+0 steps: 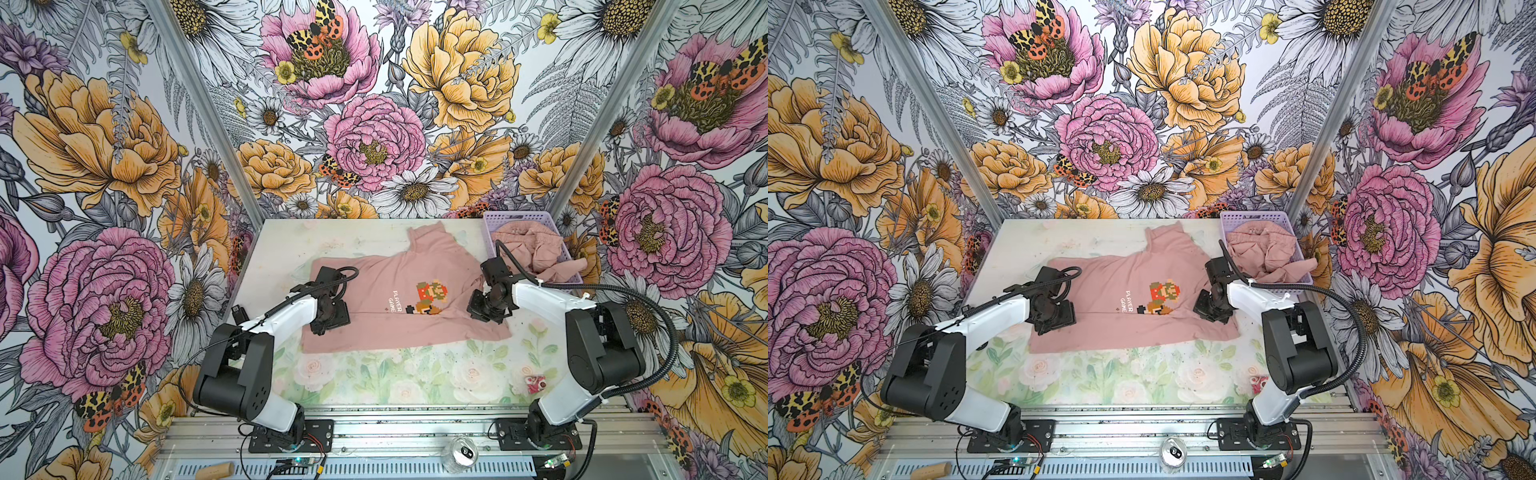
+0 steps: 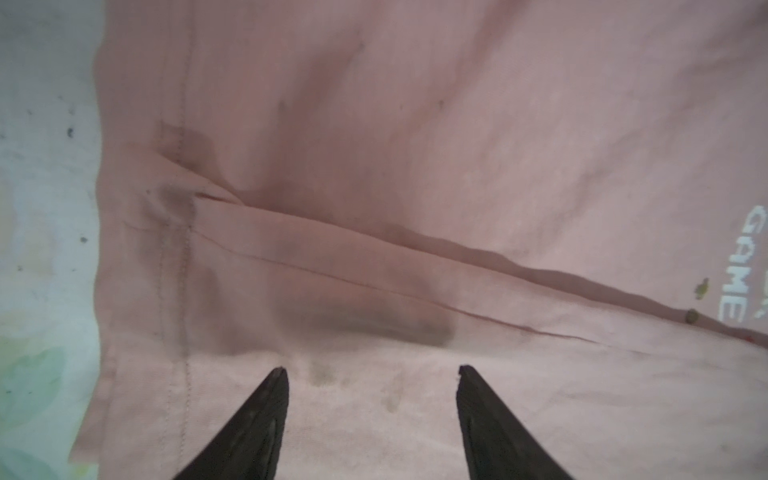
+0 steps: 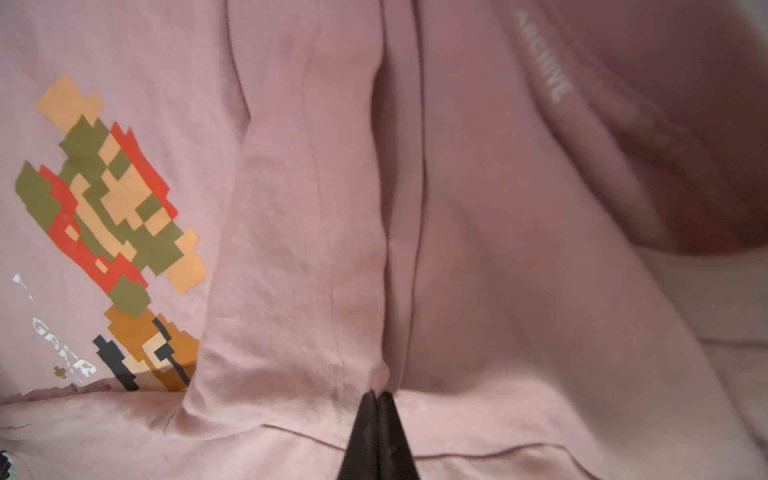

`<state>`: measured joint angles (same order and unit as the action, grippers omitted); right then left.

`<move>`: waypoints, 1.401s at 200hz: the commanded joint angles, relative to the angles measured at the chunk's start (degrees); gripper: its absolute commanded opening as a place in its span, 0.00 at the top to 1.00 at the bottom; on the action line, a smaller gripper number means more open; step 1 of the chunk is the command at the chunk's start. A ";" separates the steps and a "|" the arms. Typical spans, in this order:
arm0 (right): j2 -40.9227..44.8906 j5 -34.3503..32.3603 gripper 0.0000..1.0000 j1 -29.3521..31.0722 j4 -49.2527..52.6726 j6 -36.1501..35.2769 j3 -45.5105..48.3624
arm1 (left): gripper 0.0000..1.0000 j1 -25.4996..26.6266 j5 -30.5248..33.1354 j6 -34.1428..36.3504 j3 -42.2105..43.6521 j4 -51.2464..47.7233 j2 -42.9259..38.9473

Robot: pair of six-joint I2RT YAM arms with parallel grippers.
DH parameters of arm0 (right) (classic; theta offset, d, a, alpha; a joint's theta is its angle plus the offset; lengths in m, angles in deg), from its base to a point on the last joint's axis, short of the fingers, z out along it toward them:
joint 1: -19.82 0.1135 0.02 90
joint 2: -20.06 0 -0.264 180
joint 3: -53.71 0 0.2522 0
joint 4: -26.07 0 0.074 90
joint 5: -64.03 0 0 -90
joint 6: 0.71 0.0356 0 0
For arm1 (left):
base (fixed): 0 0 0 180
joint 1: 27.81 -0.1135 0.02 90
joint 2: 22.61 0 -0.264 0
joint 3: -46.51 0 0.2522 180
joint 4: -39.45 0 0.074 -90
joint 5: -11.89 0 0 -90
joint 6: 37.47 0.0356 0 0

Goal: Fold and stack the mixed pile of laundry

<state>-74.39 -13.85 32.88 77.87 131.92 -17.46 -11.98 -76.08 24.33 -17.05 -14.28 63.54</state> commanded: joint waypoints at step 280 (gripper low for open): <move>-24.52 2.25 1.00 6.31 2.03 -9.63 -35.90 | 0.36 0.31 -3.60 -1.06 2.47 1.99 0.84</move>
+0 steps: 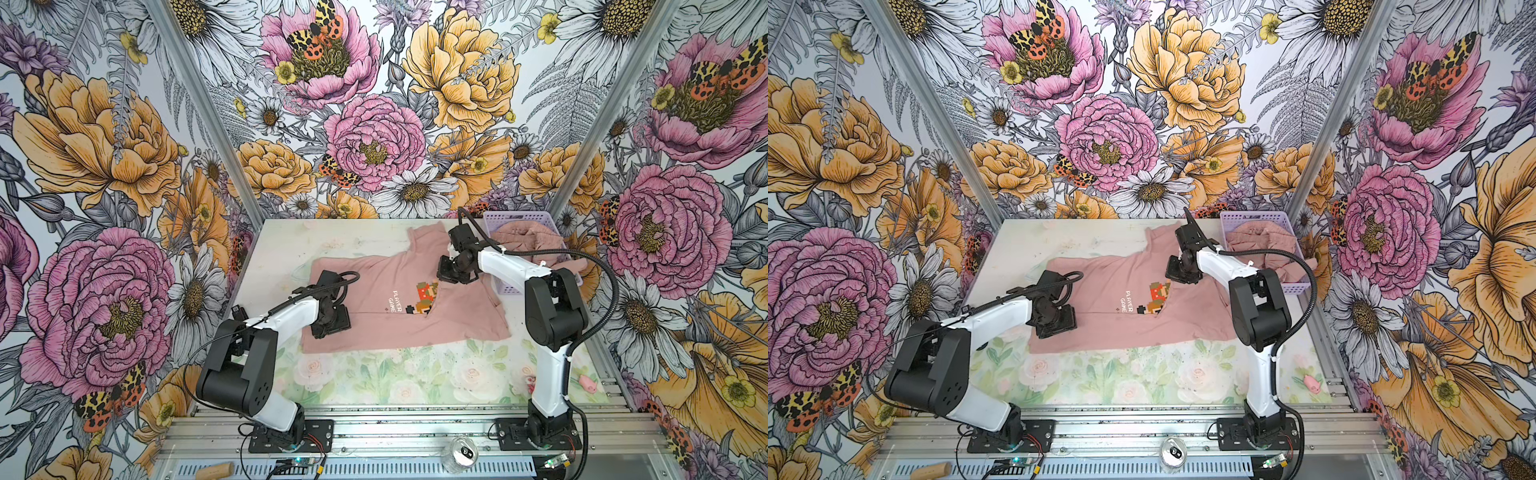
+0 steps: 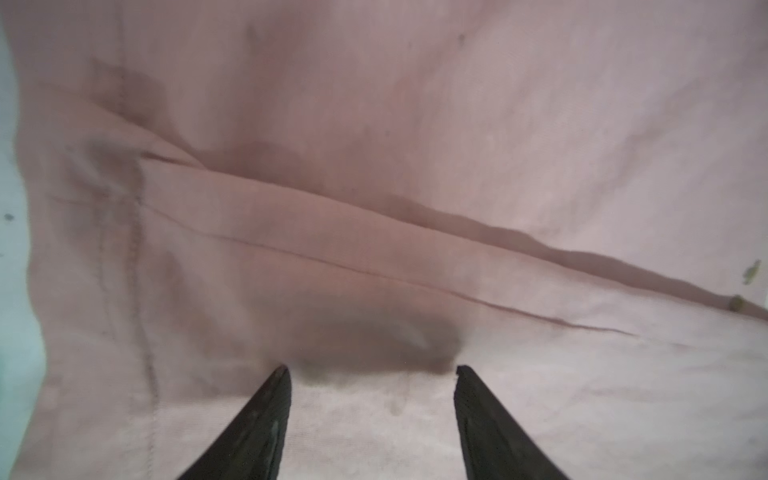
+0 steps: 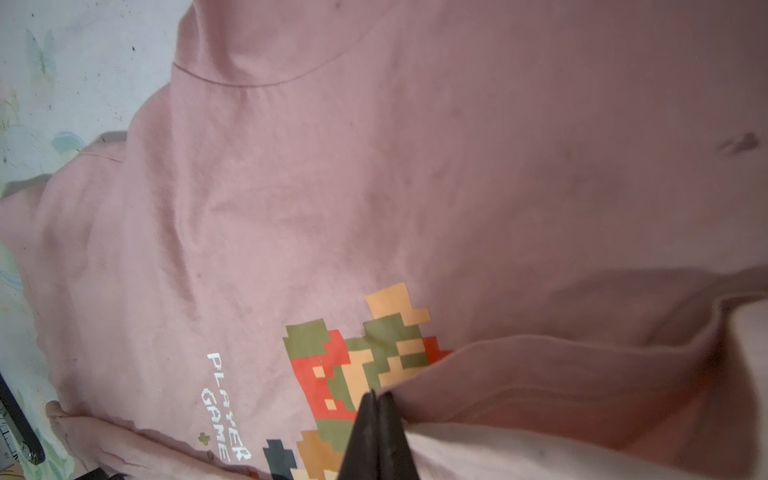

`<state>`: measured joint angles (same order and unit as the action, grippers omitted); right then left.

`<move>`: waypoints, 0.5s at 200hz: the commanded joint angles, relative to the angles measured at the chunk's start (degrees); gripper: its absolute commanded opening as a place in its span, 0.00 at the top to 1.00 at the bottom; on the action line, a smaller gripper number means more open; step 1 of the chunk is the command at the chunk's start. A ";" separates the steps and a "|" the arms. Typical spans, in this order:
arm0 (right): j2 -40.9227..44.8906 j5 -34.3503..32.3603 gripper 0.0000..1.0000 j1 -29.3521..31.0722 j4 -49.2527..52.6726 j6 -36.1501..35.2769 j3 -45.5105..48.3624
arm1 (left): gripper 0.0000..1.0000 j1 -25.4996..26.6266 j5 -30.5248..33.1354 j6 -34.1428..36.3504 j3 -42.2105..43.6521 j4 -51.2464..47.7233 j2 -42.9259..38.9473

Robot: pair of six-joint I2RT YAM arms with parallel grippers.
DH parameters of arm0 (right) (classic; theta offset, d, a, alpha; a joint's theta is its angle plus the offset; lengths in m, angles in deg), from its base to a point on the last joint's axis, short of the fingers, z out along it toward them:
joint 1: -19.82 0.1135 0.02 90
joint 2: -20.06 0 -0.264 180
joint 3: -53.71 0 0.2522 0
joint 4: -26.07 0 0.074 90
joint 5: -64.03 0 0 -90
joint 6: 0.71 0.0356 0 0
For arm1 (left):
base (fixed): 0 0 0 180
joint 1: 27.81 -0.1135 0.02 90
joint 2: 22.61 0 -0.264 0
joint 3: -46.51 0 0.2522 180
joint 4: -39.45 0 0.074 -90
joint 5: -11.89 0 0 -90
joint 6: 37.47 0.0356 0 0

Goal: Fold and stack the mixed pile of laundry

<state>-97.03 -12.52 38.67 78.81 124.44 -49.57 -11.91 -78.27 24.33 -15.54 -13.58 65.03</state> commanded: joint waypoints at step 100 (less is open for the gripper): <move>12.82 -0.90 0.59 -3.70 9.86 -6.99 5.15 | 0.36 -0.16 -0.14 -1.98 1.43 -2.92 -1.30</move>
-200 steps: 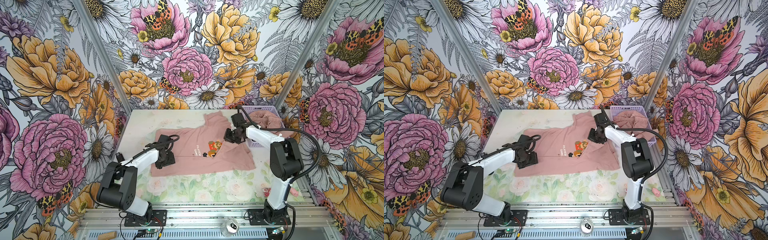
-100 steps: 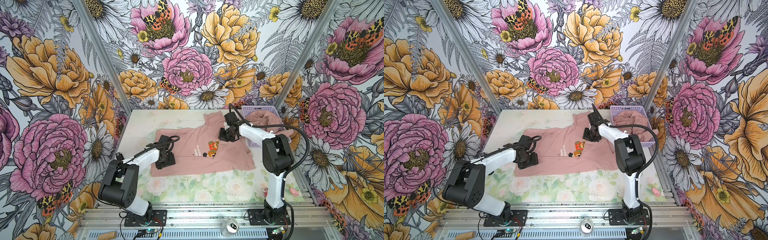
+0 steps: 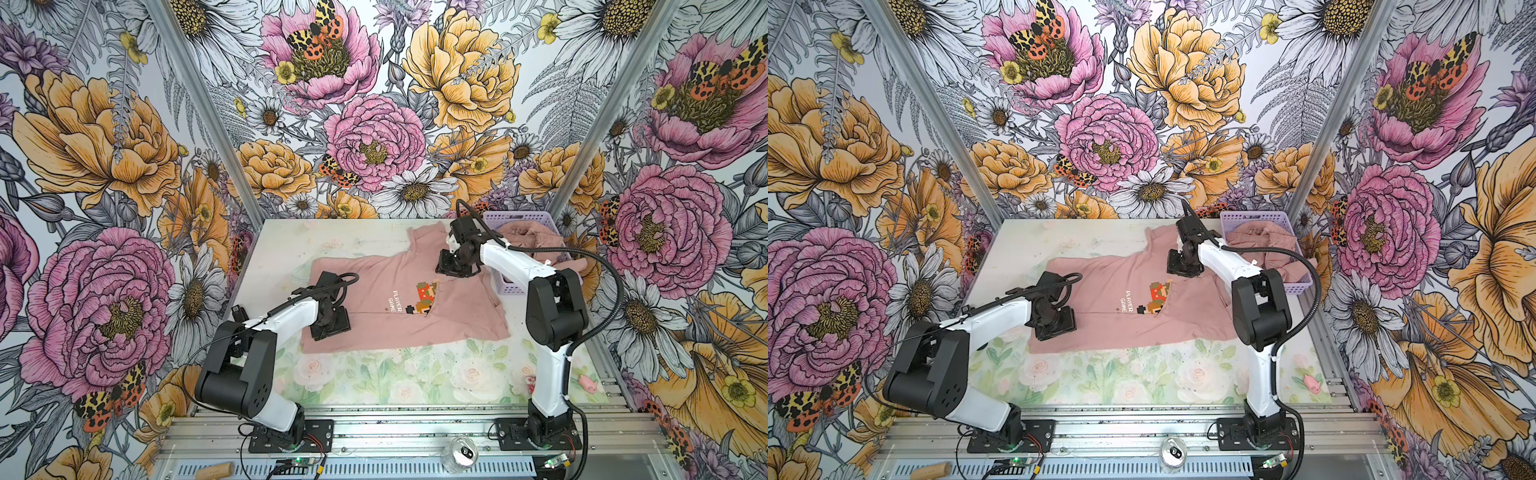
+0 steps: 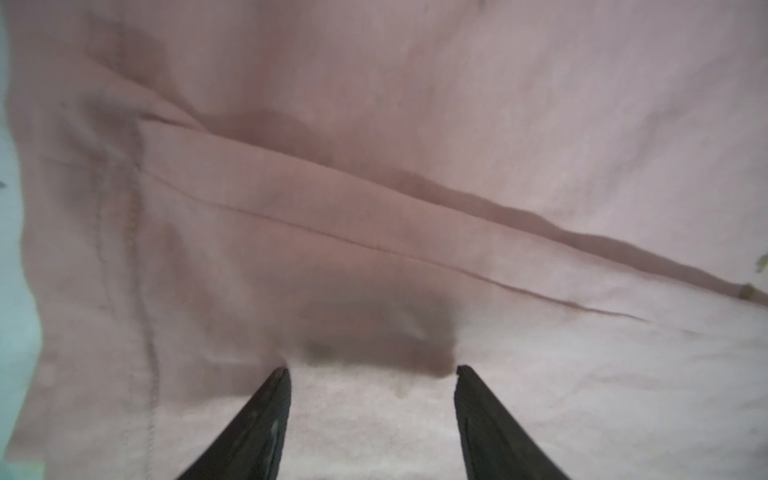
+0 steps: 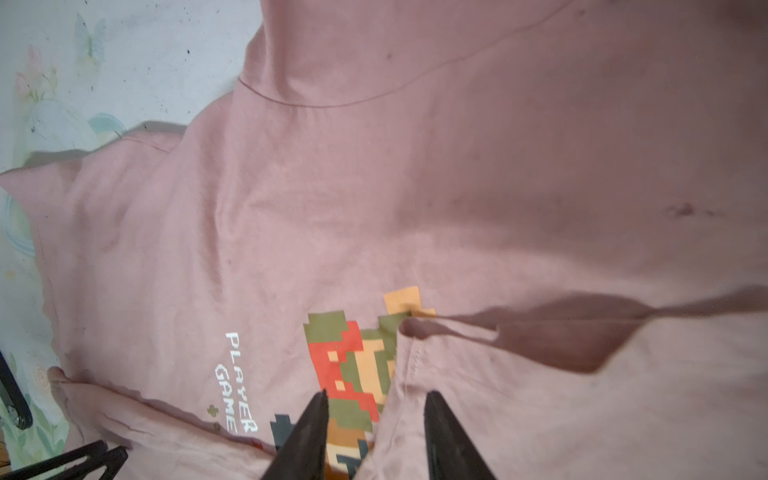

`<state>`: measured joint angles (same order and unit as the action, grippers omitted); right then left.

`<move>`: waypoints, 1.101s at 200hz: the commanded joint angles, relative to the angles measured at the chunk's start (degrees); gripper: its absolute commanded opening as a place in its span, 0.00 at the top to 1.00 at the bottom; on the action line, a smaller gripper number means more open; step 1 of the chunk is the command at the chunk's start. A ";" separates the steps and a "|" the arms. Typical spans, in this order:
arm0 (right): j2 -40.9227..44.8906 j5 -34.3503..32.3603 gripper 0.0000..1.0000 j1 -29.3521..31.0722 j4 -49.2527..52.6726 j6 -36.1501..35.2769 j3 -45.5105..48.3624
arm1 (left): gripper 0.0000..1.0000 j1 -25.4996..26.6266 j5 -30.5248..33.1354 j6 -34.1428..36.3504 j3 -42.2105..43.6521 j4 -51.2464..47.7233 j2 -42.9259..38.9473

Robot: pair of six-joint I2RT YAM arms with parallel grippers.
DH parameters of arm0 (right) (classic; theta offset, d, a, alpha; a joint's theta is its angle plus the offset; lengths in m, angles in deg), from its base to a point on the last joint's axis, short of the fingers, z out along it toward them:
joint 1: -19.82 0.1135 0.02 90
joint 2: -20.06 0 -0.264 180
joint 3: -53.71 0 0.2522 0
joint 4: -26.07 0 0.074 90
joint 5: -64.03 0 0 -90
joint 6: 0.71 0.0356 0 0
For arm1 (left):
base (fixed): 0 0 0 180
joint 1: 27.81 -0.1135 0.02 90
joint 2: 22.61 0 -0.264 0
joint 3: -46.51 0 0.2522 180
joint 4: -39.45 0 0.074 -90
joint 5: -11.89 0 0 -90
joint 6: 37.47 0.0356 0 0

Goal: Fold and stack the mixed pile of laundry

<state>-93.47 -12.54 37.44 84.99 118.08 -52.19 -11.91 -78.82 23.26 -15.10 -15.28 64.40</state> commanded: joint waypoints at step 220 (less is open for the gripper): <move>23.64 -21.52 0.63 -9.32 6.23 8.26 44.52 | 0.45 -7.78 7.12 6.19 -0.42 -8.93 5.84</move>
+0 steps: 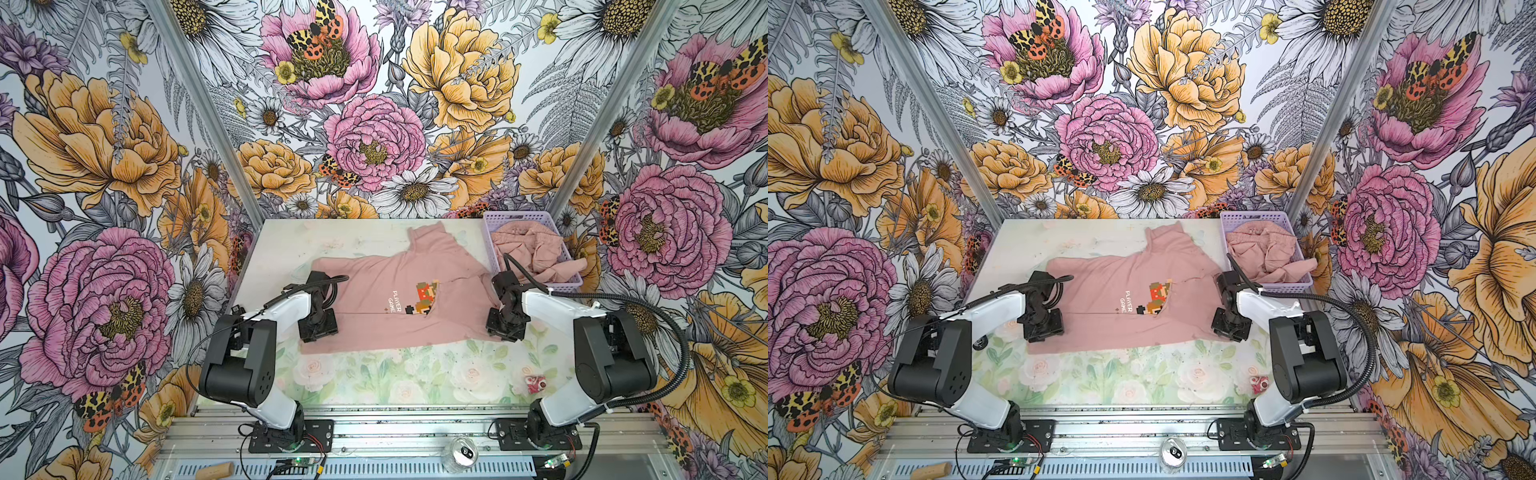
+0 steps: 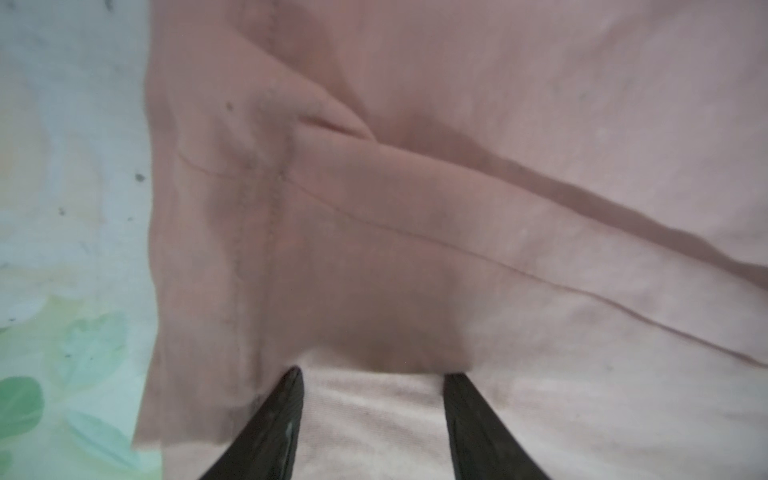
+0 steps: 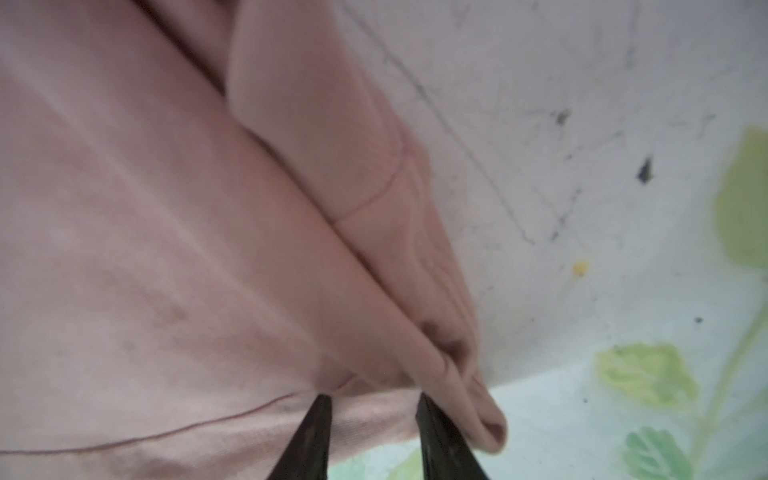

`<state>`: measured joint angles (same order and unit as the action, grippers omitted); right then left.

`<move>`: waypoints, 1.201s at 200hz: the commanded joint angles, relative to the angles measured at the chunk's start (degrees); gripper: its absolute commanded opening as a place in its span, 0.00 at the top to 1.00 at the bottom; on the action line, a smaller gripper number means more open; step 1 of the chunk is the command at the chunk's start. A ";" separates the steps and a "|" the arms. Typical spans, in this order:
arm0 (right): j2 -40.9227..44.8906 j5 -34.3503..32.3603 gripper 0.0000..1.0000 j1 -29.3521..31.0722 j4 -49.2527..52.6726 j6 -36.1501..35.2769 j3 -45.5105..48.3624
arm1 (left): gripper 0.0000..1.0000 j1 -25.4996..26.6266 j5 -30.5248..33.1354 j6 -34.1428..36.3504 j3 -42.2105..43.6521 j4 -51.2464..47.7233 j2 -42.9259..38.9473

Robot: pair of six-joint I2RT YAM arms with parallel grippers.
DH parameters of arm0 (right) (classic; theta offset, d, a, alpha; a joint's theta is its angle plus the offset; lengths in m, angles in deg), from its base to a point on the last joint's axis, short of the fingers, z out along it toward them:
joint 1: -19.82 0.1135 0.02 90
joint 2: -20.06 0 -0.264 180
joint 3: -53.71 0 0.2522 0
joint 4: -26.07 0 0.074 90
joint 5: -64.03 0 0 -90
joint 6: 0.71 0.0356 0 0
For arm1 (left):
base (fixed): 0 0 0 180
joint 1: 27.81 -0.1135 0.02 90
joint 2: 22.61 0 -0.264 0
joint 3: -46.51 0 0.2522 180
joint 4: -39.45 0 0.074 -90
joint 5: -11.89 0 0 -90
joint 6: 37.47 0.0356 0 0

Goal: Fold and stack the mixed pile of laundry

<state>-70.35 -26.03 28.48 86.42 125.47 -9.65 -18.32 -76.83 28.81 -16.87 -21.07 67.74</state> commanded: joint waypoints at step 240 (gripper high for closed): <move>-30.19 1.12 0.50 5.49 -12.23 -16.84 -44.03 | 0.38 -0.97 -2.23 2.72 -24.88 13.05 19.74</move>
<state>-96.12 -24.36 34.10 77.98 111.77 -49.48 -18.54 -77.07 30.45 -40.33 -11.89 83.61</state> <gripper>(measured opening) 0.494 0.624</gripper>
